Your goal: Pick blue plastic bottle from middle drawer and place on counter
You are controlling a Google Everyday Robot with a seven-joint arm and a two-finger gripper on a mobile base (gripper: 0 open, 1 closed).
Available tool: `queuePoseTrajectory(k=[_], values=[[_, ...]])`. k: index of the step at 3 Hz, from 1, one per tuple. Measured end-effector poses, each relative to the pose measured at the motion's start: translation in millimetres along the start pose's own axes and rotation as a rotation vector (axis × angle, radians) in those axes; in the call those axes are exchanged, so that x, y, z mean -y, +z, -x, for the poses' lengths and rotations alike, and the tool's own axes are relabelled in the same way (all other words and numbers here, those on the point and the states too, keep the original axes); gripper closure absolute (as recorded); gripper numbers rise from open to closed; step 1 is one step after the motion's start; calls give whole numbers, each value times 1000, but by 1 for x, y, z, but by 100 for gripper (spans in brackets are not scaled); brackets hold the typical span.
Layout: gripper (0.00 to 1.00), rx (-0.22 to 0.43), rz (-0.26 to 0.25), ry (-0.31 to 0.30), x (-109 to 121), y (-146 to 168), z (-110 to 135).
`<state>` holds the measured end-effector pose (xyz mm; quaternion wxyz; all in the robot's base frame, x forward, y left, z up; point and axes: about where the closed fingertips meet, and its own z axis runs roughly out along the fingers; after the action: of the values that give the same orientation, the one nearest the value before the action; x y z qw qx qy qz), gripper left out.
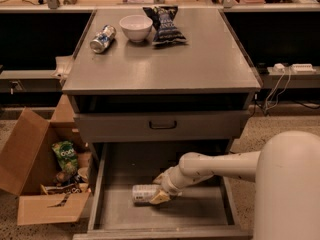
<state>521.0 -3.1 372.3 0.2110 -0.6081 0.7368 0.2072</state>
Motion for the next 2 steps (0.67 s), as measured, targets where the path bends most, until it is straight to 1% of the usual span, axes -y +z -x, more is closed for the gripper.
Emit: queuePoseTrajectory(k=[1,2], values=[[76,-15,18,-4,-1,14,-2],[98,-15,18,-4,-1,13,-2]])
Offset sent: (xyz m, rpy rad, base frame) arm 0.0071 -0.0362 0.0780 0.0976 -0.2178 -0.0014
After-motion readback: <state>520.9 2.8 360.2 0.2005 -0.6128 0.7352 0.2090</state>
